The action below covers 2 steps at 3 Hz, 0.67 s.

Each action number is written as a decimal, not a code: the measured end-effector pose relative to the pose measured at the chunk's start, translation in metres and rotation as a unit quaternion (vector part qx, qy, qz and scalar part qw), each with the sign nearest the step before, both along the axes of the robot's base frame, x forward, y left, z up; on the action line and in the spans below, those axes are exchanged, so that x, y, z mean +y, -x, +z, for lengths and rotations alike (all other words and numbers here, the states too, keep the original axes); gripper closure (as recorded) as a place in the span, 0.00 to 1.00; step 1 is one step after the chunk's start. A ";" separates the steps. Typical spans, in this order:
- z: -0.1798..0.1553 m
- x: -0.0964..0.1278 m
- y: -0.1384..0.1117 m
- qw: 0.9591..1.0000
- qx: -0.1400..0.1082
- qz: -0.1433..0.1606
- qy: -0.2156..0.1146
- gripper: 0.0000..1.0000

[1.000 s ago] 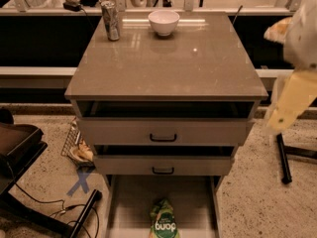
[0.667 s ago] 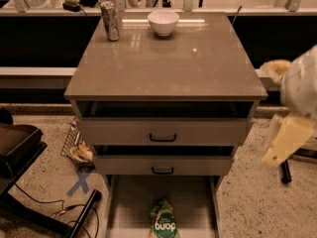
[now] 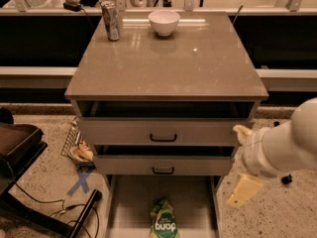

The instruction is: Pick green rice chip bag from bottom drawer and place on counter

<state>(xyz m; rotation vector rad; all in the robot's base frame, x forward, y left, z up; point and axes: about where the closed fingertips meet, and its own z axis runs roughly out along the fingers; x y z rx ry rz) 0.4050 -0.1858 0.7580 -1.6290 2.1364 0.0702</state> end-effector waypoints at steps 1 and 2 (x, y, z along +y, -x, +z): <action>-0.059 0.016 -0.005 1.000 0.008 -0.008 0.018 0.00; -0.067 0.014 -0.006 0.999 0.013 -0.040 0.021 0.00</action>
Offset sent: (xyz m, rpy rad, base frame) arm 0.0051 0.0142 -0.0539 -0.0320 0.0126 -0.0134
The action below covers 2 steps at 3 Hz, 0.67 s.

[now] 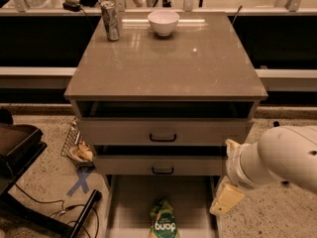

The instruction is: Pick green rice chip bag from bottom drawer and place on counter

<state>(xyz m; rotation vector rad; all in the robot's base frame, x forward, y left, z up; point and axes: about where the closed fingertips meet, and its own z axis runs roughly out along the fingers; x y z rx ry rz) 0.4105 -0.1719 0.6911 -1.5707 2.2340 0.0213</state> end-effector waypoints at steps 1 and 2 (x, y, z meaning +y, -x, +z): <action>0.001 0.000 0.000 1.000 0.000 -0.001 -0.002 0.00; -0.027 0.011 -0.008 1.000 0.001 -0.008 -0.027 0.00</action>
Offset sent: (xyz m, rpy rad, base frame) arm 0.0303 0.0354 -0.0998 0.1808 0.0092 -0.0553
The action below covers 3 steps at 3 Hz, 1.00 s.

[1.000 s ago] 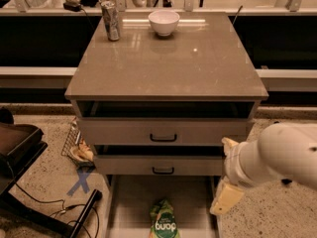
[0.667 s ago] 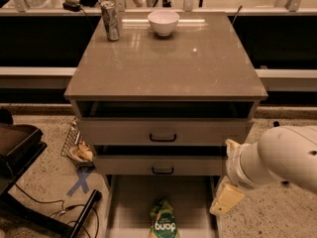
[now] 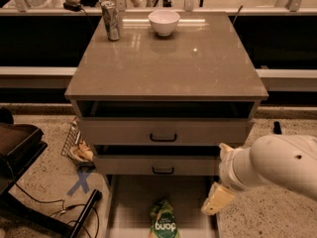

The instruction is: Pick green rice chip bag from bottom drawer and place on counter

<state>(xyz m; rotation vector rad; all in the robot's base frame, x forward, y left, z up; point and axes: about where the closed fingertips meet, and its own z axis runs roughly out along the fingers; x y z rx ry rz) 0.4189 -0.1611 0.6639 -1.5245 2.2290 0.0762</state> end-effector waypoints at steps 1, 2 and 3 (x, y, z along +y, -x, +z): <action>-0.096 0.026 -0.011 0.998 0.019 -0.007 -0.053 0.00; -0.215 0.030 -0.009 0.994 0.051 -0.043 -0.082 0.00; -0.275 0.033 -0.026 0.992 0.032 -0.075 -0.100 0.00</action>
Offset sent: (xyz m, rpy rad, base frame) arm 0.0415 0.0382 -0.3053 0.2606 0.0405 -0.1957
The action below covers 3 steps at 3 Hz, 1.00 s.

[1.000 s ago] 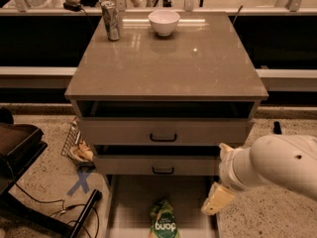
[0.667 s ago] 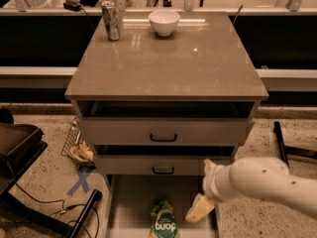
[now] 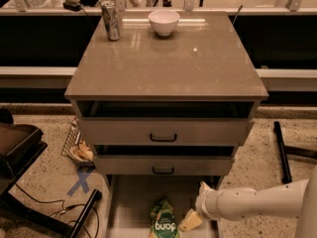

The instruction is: Pick green rice chip bag from bottom drawer and place on counter

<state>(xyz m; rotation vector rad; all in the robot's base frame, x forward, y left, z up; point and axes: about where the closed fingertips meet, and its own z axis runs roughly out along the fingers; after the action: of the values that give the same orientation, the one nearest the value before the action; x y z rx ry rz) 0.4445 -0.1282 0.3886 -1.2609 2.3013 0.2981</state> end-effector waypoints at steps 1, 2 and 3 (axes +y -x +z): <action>0.000 0.000 0.001 1.000 0.002 0.001 0.001 0.00; -0.040 0.008 0.006 0.999 0.038 -0.016 -0.010 0.00; -0.091 0.017 0.013 0.995 0.082 -0.042 -0.027 0.00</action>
Offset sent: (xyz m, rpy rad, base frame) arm -0.0149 0.0302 -0.1185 0.0475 0.2138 -0.0890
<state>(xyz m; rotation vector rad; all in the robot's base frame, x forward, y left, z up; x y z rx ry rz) 0.4318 -0.1114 0.2972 -1.1472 2.4590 0.4461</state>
